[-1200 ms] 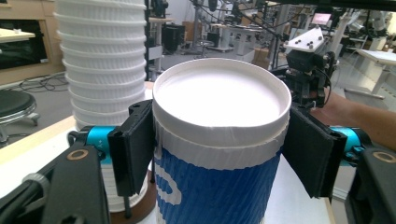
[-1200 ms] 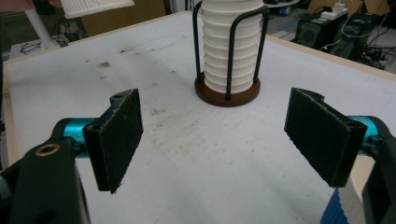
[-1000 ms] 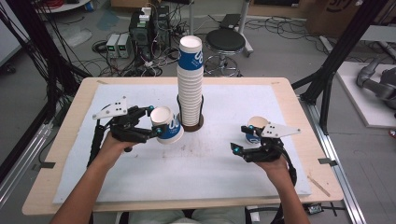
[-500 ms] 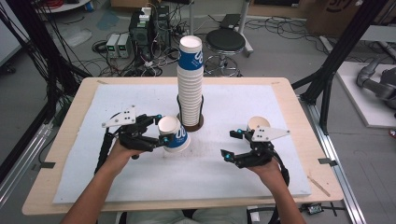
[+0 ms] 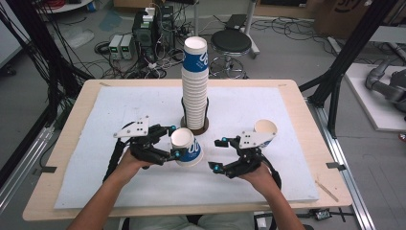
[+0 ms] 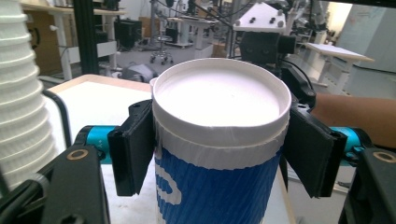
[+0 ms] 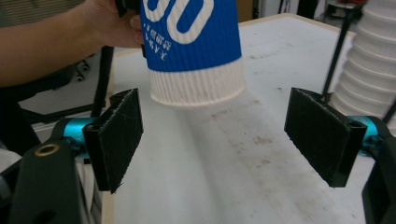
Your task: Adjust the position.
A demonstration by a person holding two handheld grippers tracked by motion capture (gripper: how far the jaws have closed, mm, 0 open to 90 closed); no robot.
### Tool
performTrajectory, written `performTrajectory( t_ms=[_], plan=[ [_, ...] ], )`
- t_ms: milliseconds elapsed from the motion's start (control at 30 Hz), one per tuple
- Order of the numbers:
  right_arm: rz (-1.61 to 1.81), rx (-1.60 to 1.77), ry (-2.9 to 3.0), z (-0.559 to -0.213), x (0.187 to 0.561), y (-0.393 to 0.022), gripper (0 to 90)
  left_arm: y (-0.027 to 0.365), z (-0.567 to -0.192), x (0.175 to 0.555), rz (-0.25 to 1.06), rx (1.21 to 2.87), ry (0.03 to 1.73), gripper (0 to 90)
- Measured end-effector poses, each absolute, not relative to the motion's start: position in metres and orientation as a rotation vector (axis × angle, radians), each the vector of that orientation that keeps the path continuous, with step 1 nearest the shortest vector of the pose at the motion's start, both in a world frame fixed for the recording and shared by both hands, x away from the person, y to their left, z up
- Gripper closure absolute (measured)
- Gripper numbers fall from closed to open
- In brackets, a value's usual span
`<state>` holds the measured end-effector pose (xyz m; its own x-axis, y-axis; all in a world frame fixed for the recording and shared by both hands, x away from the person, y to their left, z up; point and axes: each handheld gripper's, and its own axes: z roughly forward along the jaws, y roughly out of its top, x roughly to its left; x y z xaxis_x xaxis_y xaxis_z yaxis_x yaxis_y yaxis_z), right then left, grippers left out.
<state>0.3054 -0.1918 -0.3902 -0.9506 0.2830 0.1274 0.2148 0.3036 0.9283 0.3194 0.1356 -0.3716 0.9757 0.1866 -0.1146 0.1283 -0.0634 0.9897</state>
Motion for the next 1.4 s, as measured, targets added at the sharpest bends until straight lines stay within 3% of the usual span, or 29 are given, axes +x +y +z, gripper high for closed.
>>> performTrajectory(
  t_ms=[900,1233,1400],
  plan=[
    [1.854,0.322,2.587,-0.392,0.307,-0.164,20.0,0.119,-0.37,0.312,-0.032,1.564,0.129,30.5],
    [1.816,0.274,2.6,-0.386,0.306,-0.168,35.2,0.12,-0.371,0.313,-0.039,1.57,0.132,32.2],
    [1.728,0.263,2.642,-0.383,0.308,-0.167,37.2,0.119,-0.372,0.313,-0.038,1.634,0.18,28.8]
  ],
)
